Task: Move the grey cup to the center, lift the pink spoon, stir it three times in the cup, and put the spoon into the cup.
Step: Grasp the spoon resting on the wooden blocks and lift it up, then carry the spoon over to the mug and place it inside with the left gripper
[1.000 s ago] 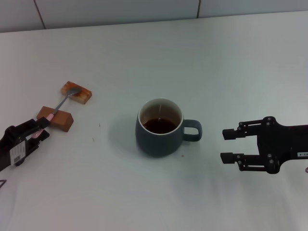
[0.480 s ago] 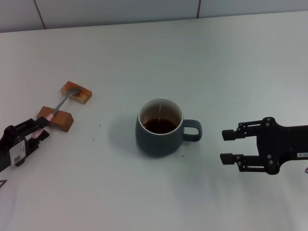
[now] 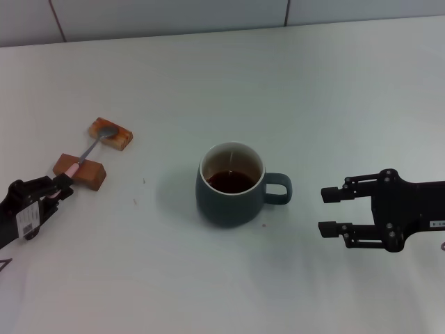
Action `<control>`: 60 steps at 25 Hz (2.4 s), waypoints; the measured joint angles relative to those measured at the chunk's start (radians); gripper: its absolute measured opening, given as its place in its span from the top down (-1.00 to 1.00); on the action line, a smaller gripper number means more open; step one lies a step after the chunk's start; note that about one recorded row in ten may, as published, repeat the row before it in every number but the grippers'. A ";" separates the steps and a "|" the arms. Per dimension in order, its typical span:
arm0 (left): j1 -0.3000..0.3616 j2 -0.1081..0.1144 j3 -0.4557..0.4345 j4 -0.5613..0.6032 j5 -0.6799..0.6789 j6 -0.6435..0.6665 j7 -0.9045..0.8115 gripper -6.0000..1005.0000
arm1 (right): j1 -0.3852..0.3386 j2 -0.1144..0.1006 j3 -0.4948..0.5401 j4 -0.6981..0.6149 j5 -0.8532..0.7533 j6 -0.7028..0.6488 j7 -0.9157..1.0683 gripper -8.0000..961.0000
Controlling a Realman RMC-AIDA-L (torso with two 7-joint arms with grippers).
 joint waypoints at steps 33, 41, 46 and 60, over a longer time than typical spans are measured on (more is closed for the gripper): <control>-0.034 0.038 -0.002 0.068 -0.030 0.116 0.009 0.73 | 0.006 0.001 0.000 -0.003 0.000 0.003 0.004 -0.18; -0.106 0.131 0.098 0.199 -0.024 0.297 -0.054 0.73 | 0.014 0.001 0.000 -0.004 0.000 0.002 0.007 -0.18; -0.131 0.168 0.139 0.289 -0.019 0.353 -0.106 0.73 | 0.016 0.000 0.000 -0.016 0.000 -0.003 0.008 -0.18; -0.240 0.259 0.363 0.591 -0.008 0.616 -0.115 0.73 | 0.020 -0.001 0.013 -0.035 -0.003 0.003 0.012 -0.18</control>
